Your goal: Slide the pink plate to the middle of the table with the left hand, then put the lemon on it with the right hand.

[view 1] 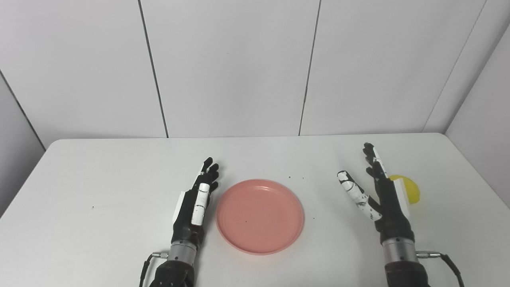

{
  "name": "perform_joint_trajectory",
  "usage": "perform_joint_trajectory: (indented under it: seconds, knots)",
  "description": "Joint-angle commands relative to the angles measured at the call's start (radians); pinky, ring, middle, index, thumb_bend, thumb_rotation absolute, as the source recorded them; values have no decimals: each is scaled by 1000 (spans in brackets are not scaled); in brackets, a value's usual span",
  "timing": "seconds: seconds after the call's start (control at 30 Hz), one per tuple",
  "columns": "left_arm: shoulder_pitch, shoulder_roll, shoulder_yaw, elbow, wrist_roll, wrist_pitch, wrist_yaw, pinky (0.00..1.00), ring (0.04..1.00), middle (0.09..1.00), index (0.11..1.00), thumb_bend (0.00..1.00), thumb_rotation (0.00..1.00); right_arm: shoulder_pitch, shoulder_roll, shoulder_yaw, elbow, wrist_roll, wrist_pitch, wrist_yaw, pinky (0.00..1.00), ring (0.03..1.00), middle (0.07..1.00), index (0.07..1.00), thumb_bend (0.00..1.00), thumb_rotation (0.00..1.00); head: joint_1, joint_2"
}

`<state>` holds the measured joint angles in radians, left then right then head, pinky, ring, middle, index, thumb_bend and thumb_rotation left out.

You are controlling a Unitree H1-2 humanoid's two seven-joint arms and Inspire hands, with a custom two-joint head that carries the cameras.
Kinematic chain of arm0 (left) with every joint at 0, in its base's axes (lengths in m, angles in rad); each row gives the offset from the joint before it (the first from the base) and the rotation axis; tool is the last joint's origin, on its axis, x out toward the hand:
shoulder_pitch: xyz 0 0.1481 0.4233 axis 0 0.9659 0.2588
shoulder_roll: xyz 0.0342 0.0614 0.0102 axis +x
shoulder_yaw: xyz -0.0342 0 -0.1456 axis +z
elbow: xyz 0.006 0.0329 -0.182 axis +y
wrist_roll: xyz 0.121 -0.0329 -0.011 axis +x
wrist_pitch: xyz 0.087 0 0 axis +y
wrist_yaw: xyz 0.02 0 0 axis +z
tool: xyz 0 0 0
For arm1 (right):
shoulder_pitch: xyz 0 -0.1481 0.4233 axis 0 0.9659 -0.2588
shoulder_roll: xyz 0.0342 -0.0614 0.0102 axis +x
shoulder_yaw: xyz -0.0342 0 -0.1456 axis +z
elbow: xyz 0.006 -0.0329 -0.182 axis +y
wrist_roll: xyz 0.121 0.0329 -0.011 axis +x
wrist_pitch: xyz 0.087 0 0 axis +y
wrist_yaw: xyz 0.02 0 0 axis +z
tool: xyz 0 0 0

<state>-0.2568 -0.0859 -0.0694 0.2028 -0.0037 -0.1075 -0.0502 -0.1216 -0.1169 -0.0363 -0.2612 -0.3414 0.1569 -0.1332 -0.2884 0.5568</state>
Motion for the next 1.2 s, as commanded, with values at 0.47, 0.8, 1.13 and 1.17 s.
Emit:
perform_joint_trajectory:
  seconds: [0.47,0.8,1.13,1.17]
  knots:
    - [-11,35,11,6,-62,-16,-61,973,963,958,950,685,1000,-89,-111,-92,-1,-196,123,-37,813,901,938,931,787,423,-131,0]
    - [-26,48,29,36,-116,-19,-88,973,964,958,940,698,1000,-108,-147,-92,17,-275,239,-19,752,893,939,929,825,393,-239,-7]
    - [-30,62,47,36,-163,-4,-112,985,966,957,941,678,1000,-151,-173,-90,104,-274,289,3,762,892,924,923,846,363,-279,-4]
    - [-30,61,49,35,-168,-2,-111,981,962,953,937,674,1000,-154,-175,-90,114,-269,289,5,766,893,923,928,845,359,-279,-4]
